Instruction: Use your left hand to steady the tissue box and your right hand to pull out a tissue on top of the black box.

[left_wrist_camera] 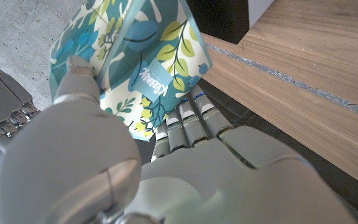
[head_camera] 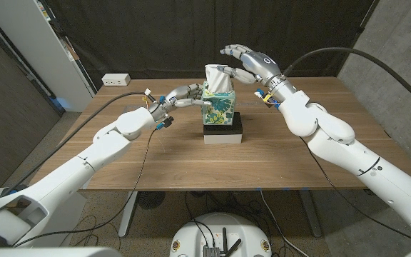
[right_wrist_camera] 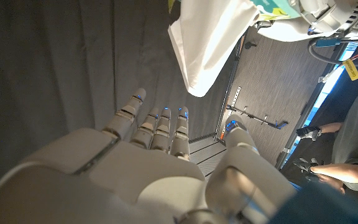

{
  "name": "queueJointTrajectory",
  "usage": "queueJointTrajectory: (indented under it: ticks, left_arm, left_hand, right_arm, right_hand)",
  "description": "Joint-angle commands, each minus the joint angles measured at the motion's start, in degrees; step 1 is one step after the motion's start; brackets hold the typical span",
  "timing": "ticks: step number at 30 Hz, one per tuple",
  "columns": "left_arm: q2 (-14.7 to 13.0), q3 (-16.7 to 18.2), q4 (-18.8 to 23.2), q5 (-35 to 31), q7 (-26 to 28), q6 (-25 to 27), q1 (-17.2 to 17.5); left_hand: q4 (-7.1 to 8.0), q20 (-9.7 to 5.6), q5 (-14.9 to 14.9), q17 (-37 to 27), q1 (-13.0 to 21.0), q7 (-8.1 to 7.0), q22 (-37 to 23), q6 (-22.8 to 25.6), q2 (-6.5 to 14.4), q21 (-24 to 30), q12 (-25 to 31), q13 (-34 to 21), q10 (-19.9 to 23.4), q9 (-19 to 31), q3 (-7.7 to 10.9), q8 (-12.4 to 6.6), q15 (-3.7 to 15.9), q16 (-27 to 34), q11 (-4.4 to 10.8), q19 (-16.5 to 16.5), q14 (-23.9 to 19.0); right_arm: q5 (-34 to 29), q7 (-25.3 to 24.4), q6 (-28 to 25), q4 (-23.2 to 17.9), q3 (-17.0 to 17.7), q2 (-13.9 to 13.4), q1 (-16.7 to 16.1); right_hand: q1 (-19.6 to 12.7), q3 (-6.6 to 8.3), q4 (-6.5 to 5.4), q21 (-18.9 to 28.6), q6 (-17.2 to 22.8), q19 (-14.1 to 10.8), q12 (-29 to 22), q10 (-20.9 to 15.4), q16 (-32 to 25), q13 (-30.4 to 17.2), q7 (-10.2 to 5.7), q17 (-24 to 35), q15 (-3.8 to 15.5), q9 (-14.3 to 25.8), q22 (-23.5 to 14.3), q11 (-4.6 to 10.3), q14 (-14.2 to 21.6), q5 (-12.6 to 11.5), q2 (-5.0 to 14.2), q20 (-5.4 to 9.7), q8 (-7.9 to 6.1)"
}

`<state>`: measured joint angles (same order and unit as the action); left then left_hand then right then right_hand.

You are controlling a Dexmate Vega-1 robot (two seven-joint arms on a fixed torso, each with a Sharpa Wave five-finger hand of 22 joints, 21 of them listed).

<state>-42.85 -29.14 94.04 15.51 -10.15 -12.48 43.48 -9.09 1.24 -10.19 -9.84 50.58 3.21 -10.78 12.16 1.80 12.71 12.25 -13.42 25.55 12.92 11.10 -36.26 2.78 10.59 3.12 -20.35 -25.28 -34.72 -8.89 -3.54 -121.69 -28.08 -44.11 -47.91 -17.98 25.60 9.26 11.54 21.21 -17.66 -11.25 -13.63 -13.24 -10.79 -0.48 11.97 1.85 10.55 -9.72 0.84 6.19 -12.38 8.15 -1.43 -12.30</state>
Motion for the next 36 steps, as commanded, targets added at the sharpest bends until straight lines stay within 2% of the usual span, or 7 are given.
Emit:
queueJointTrajectory:
  ticks: [1,11,18,25,27,30,36]
  left_arm:
    - [-0.33,0.13,1.00,-0.19,0.26,0.38,0.55]
    - [-0.62,0.55,1.59,-0.17,0.78,0.32,1.15]
    - [-0.53,0.50,1.22,0.10,0.32,0.28,0.88]
    - [-0.40,0.43,0.94,-0.06,0.56,0.79,0.66]
    - [-0.40,0.43,0.86,-0.10,0.61,0.85,0.62]
    - [-0.32,0.42,0.59,0.07,0.49,0.79,0.51]
    - [-0.21,0.40,0.21,0.11,0.46,0.71,0.33]
  left_hand:
    - [0.25,0.02,-0.30,-0.04,-0.04,1.91,-0.25,1.46,0.50,-0.03,-0.22,-0.28,0.11,0.12,0.48,-0.19,1.07,0.03,0.29,-0.07,0.11]
    - [0.25,0.00,-0.30,-0.02,-0.14,1.86,-0.25,1.49,0.53,-0.03,-0.22,-0.29,0.08,0.10,0.56,-0.24,1.05,0.01,0.29,-0.03,0.14]
    - [0.28,-0.06,-0.28,-0.02,-0.29,1.86,-0.26,1.57,0.49,-0.02,-0.16,-0.30,0.22,0.10,0.56,-0.29,1.09,-0.01,0.28,-0.04,0.16]
    - [0.26,0.00,-0.31,-0.02,-0.27,1.86,-0.26,1.50,0.67,-0.02,-0.20,-0.31,0.13,0.09,0.71,-0.28,1.12,-0.04,0.18,-0.01,0.23]
    - [0.24,0.04,-0.32,-0.01,-0.25,1.85,-0.26,1.45,0.68,-0.02,-0.21,-0.31,0.09,0.09,0.75,-0.27,1.14,-0.03,0.13,-0.01,0.20]
    - [0.22,0.01,-0.31,0.00,-0.26,1.89,-0.26,1.46,0.68,-0.02,-0.22,-0.32,0.07,0.09,0.80,-0.29,1.12,-0.02,0.29,0.01,0.15]
    - [0.30,0.13,-0.33,-0.03,-0.37,1.98,-0.27,1.30,0.96,-0.03,-0.24,-0.33,0.01,0.08,0.98,-0.24,1.01,-0.04,0.26,0.08,0.22]
  right_arm:
    - [-0.21,1.52,0.68,0.43,-0.71,0.21,1.00]
    - [-0.48,2.80,0.46,1.20,-1.42,0.49,1.81]
    - [-2.58,2.33,-0.63,1.09,-2.04,0.78,1.76]
    - [-5.22,1.10,-2.40,0.84,-2.56,1.39,1.31]
    - [-6.59,0.64,-3.32,0.67,-2.86,1.64,1.16]
    - [-7.11,0.14,-3.22,0.90,-3.06,1.72,1.20]
    - [-9.13,-0.77,-3.69,1.22,-3.76,2.15,1.44]
  right_hand:
    - [-1.34,0.41,0.30,-0.05,1.72,-0.61,-0.22,-0.80,0.17,-0.23,0.54,0.01,0.41,0.19,-0.25,0.12,0.41,-0.63,0.12,0.07,-0.67]
    - [-2.45,0.75,0.44,-0.13,5.07,-0.62,-0.16,-1.03,0.26,-0.22,1.12,-0.06,0.50,0.37,-0.25,0.07,0.44,-0.84,0.10,0.02,-1.68]
    - [-5.79,2.18,1.13,-0.03,10.05,-1.26,-0.07,-1.53,0.36,-0.20,1.53,-0.33,0.94,0.76,-0.22,0.62,0.92,-1.48,0.54,0.28,-3.38]
    - [-8.92,3.24,1.65,0.08,12.35,-2.00,0.19,-1.37,0.45,-0.19,1.89,-0.53,1.44,1.08,-0.20,1.14,1.34,-1.88,0.18,0.80,-4.44]
    - [-9.87,3.46,1.71,0.14,12.91,-2.29,0.19,-1.47,0.35,-0.19,1.71,-0.55,1.54,1.27,-0.21,1.12,1.73,-1.95,-0.03,0.34,-4.82]
    - [-11.49,3.73,1.86,0.23,14.39,-2.81,0.15,-1.80,0.33,-0.20,1.50,-0.61,1.50,1.63,-0.21,1.20,2.09,-1.91,-0.65,0.03,-5.77]
    - [-16.92,4.48,1.80,0.48,19.06,-4.52,0.04,-3.03,0.12,-0.25,1.09,-0.55,1.79,2.94,-0.24,1.40,3.26,-1.35,-1.79,0.21,-9.24]
